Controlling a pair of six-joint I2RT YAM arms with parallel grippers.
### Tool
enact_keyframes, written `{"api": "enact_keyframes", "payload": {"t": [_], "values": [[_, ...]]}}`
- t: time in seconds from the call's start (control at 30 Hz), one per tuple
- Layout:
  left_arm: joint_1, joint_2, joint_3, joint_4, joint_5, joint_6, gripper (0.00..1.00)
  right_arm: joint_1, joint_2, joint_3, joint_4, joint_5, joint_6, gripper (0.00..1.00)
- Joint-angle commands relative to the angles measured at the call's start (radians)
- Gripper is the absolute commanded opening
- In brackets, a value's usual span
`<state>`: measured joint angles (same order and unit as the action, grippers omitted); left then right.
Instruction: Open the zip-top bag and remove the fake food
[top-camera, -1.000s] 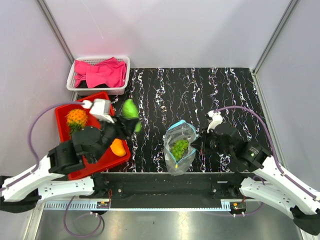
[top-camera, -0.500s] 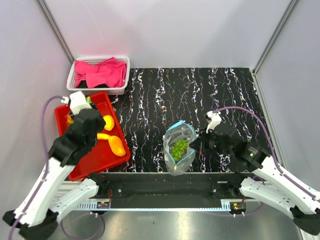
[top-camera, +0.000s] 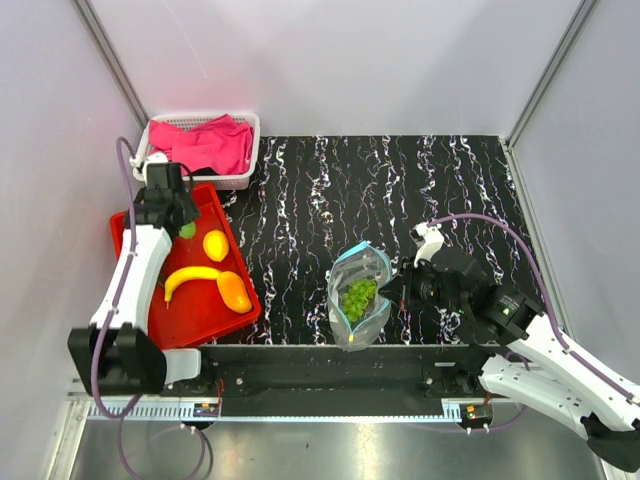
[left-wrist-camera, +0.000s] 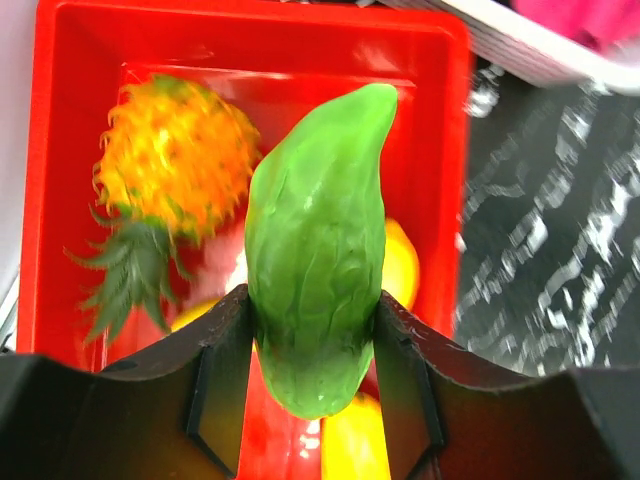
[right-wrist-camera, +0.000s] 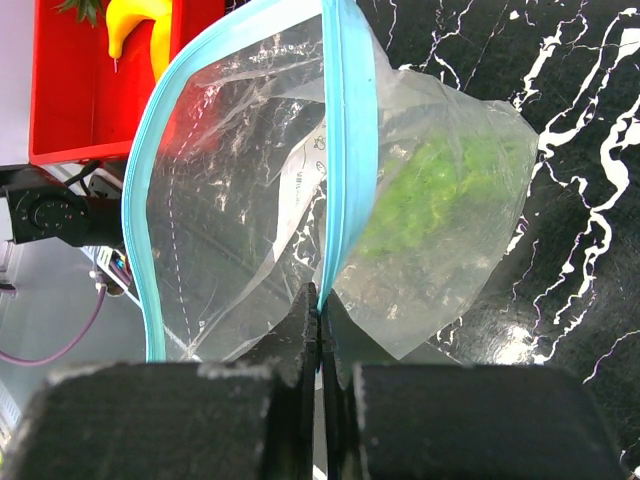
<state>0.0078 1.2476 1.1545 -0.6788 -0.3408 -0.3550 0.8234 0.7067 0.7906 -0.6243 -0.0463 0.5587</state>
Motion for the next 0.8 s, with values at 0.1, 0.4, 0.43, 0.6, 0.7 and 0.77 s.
{"api": "enact_keyframes", "payload": {"t": [0.1,0.4,0.43,0.6,0.7,0.77], "values": [[0.106,0.314,0.122,0.102,0.082,0.120,0.00,-0.001,-0.013,0.012,0.032,-0.010,0.006,0.00],[0.109,0.463,0.077,0.209,0.094,0.179,0.34,-0.001,-0.004,0.009,0.032,-0.009,0.006,0.00],[0.109,0.464,0.068,0.216,0.094,0.179,0.40,-0.001,0.000,0.009,0.031,-0.004,0.000,0.00],[0.107,0.447,0.054,0.217,0.060,0.169,0.95,-0.001,0.034,0.016,0.037,-0.001,-0.006,0.00],[0.104,0.412,0.039,0.214,0.063,0.134,0.99,-0.001,0.040,0.013,0.049,-0.007,-0.005,0.00],[0.092,0.345,0.021,0.214,0.074,0.120,0.99,-0.001,0.040,0.013,0.052,-0.010,-0.005,0.00]]}}
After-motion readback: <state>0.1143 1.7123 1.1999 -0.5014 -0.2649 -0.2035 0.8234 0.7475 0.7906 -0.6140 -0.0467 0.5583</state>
